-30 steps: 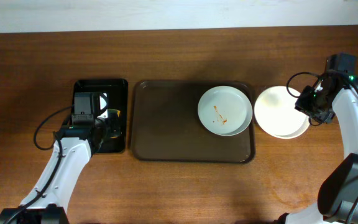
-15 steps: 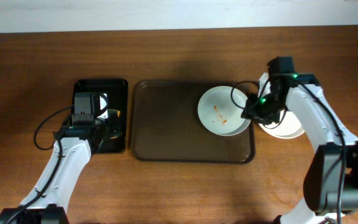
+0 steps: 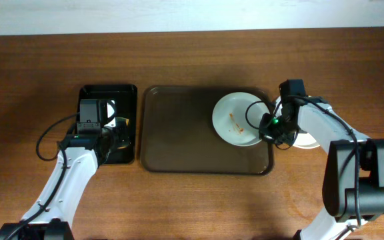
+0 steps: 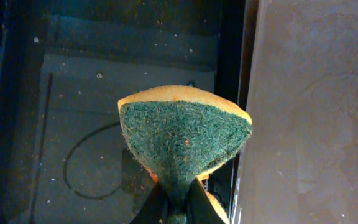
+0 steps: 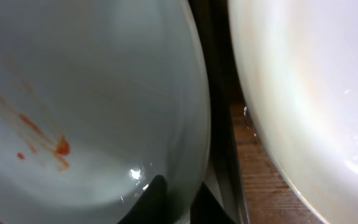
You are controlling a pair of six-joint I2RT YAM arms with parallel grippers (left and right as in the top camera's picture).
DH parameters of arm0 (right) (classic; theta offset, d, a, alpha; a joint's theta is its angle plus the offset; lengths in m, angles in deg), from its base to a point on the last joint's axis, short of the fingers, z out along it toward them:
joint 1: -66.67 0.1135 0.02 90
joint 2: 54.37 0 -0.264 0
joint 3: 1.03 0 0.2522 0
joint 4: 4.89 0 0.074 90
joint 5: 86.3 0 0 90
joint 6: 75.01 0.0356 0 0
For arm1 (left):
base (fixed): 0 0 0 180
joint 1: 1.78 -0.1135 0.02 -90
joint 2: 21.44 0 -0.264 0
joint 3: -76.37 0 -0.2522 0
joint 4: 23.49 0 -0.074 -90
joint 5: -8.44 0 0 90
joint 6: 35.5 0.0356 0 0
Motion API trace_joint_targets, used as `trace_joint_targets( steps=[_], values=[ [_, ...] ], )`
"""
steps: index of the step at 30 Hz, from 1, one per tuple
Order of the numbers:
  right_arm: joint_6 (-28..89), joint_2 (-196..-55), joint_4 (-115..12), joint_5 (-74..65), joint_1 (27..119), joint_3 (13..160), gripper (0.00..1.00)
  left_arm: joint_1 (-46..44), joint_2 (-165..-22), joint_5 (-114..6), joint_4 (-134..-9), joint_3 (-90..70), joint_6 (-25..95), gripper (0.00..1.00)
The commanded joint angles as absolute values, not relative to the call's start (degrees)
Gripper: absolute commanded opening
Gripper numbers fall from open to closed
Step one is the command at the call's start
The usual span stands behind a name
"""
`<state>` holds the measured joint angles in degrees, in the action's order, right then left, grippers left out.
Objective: Clean dirty plates on tray and stack at the side
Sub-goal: 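Move the right gripper to grasp the last plate's rim, then scrub the last plate with the sponge in the left gripper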
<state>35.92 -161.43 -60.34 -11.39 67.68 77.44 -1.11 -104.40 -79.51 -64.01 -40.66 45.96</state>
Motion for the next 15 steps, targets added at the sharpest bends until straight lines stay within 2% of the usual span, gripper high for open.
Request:
trace_joint_targets(
  steps=[1, 3, 7, 10, 14, 15],
  values=[
    [36.53, -161.81, -60.12, -10.86, 69.17, 75.34, 0.08, -1.46, -104.7, -79.38, -63.86, -40.7, 46.88, 0.0],
    [36.53, -161.81, -59.68, -11.08, 71.25, 75.3, 0.04, -1.46, -104.7, -79.03, -63.79, -40.7, 46.88, 0.0],
    [40.07, -161.78, -56.62, -11.06, 79.03, 75.3, 0.04, -0.59, -104.7, -66.42, -62.74, -40.7, 46.88, 0.0],
    [44.49, -161.78, -52.49, -11.08, 83.03, 75.3, 0.04, 3.93, -104.72, -57.24, -60.06, -40.7, 46.82, 0.0],
    [44.91, -161.78, -50.88, -11.04, 84.71, 75.3, 0.04, 9.99, -106.95, -55.58, -55.53, -40.7, 35.54, 0.0],
    [44.91, -161.78, -50.96, -11.06, 84.64, 75.3, 0.04, 11.76, -109.03, -51.32, -52.12, -40.7, 32.94, 0.0]
  ],
)
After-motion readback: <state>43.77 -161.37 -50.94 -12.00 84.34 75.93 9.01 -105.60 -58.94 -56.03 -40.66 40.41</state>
